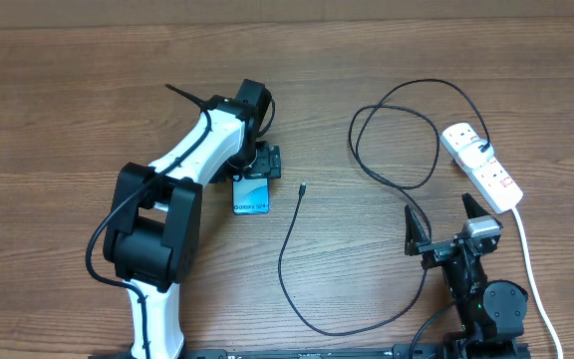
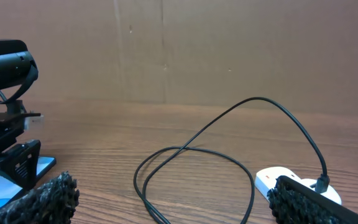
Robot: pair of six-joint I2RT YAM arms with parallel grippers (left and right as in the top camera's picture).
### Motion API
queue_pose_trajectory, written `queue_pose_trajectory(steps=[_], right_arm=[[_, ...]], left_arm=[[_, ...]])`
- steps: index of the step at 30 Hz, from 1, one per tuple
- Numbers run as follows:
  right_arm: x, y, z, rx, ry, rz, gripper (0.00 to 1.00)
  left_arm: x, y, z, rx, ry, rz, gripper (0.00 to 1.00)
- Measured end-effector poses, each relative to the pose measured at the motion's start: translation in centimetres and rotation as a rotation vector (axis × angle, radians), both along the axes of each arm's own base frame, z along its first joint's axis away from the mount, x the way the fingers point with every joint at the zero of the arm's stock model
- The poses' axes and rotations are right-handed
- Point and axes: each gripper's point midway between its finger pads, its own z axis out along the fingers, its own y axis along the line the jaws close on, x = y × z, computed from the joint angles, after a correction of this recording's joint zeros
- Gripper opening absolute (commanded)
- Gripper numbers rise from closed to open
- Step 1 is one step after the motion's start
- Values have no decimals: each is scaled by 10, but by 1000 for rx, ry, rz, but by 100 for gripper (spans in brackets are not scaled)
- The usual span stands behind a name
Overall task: Plug charger to phone and switch on socket
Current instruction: 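Lower the left gripper and close it on the phone's long edges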
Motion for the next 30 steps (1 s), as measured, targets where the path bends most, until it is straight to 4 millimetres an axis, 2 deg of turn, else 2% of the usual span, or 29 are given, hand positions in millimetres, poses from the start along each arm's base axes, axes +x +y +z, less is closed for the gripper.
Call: queue_pose_trajectory(steps=[20,30], right_arm=[[0,0,0,0,0,0,100],[0,0,0,0,0,0,100]], left_arm=[[2,-1,0,-2,-7,-16,100],[0,-1,-10,-2,18,-19,100]])
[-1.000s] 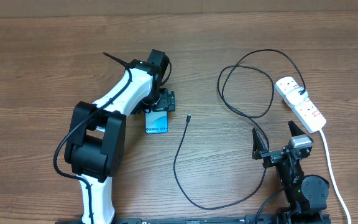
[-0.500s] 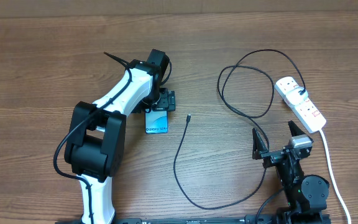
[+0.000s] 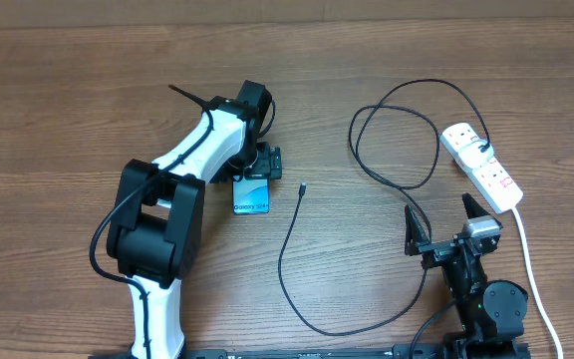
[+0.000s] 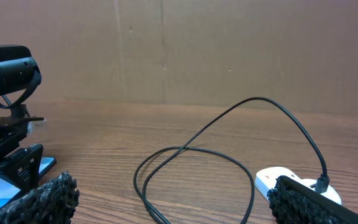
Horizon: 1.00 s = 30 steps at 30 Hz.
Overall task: Plug charger to phone and switch on socket
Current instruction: 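Lower the left gripper and close it on the phone's long edges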
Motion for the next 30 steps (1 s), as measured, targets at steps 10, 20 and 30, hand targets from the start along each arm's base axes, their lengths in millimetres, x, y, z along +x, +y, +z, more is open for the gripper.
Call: queue_pose_trajectory(steps=[10,20,30], right_arm=[[0,0,0,0,0,0,100],[0,0,0,0,0,0,100],[0,0,0,0,0,0,100]], left_arm=[[1,-1,-2,0,18,0,100],[-1,-1,-2,1,29,0,100],[-3,-2,-2,-1,39,-1,88]])
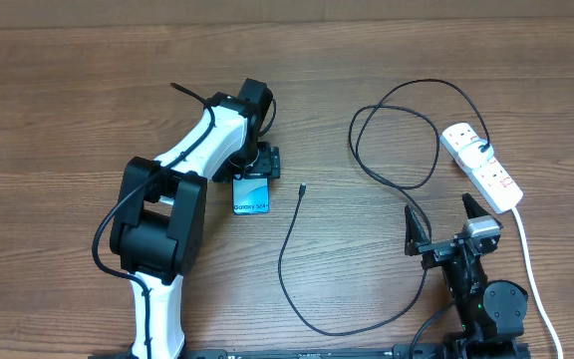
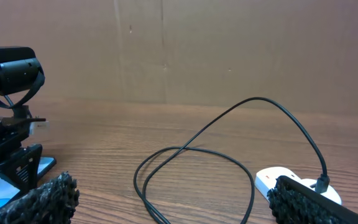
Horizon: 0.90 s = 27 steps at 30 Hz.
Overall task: Plug charger to phone and switch on socket
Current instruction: 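Lower the left gripper and close it on the phone's long edges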
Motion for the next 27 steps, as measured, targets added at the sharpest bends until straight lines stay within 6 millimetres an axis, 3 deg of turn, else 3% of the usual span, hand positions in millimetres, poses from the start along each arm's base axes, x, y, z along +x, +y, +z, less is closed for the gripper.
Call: queue_pose_trajectory(steps=[8,11,14,27], right_arm=[[0,0,0,0,0,0,100],[0,0,0,0,0,0,100],[0,0,0,0,0,0,100],[0,0,0,0,0,0,100]], left_arm=[[0,0,0,1,1,1,92],[-1,0,0,1,4,0,78],[-2,0,0,-1,9,0,74],[-2,-1,0,-1,8,-4,74]])
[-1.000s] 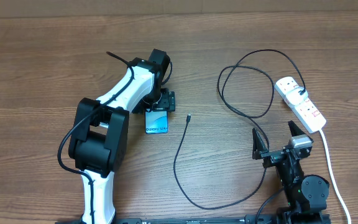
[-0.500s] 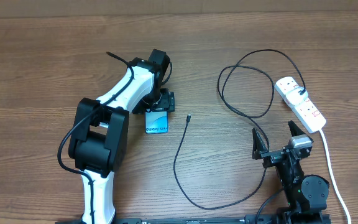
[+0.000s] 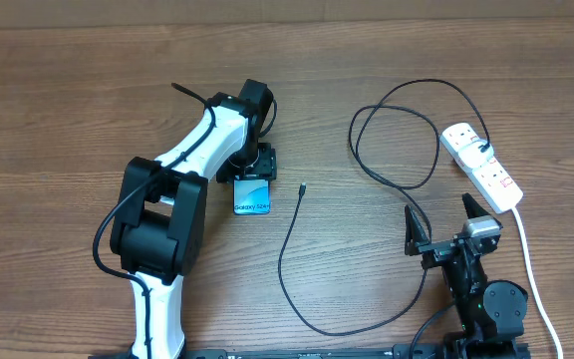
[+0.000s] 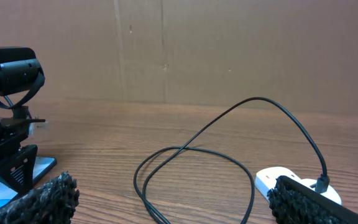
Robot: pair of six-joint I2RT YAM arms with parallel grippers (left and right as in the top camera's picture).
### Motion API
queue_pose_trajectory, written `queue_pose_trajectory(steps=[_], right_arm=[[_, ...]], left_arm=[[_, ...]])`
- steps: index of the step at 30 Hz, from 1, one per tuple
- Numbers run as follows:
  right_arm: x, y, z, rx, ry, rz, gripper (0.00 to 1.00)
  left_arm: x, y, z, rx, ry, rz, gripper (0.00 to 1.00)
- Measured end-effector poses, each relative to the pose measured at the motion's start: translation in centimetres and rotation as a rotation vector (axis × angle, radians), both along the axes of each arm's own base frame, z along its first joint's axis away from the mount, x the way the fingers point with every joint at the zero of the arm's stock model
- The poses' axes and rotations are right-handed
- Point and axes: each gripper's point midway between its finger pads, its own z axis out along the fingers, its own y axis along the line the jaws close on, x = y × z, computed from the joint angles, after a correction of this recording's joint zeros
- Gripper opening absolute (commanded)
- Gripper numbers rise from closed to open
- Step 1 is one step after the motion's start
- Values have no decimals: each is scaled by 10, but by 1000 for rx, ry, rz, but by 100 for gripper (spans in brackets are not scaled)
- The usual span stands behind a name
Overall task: Plug charger to phone and switch on socket
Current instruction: 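Lower the left gripper and close it on the phone's long edges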
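The phone (image 3: 252, 198), blue screen up, lies left of the table's centre. My left gripper (image 3: 257, 162) sits over its far end, fingers closed against its sides; from the right wrist view, the left gripper (image 4: 8, 165) stands on the phone. The black charger cable (image 3: 397, 150) loops across the table, its free plug (image 3: 301, 188) on the wood just right of the phone. Its other end enters the white power strip (image 3: 481, 165) at the right. My right gripper (image 3: 441, 231) rests open near the front edge, holding nothing.
The strip's white lead (image 3: 528, 259) runs down the right side towards the front edge. The cable's long lower loop (image 3: 317, 319) lies between the phone and my right arm. A cardboard wall (image 4: 229, 50) closes the back of the table.
My left gripper's fingers stand a little narrower at the phone's far end, and the phone has shifted slightly to the right. The cable, strip and right arm are unchanged.
My left gripper stood over the phone's far end at every earlier moment, its arm settling a little each time. By now its fingers have drawn in against the phone, which has nudged to the right. The right arm stayed parked and open, the cable plug untouched.
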Motion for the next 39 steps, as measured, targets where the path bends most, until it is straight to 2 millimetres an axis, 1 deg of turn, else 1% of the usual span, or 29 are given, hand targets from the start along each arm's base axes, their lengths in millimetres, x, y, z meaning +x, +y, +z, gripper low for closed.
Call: queue_pose_trajectory(steps=[12,17,18,21,26,30,39], right_arm=[[0,0,0,0,0,0,100],[0,0,0,0,0,0,100],[0,0,0,0,0,0,100],[0,0,0,0,0,0,100],[0,0,0,0,0,0,100],[0,0,0,0,0,0,100],[0,0,0,0,0,1,100]], left_arm=[[0,0,0,0,0,0,75],[0,0,0,1,2,0,73],[-1,0,1,2,4,0,72],[-1,0,1,4,18,0,70],[-5,-1,2,7,62,0,70],[-6,-2,4,13,88,0,68],[-9,0,6,29,129,0,68]])
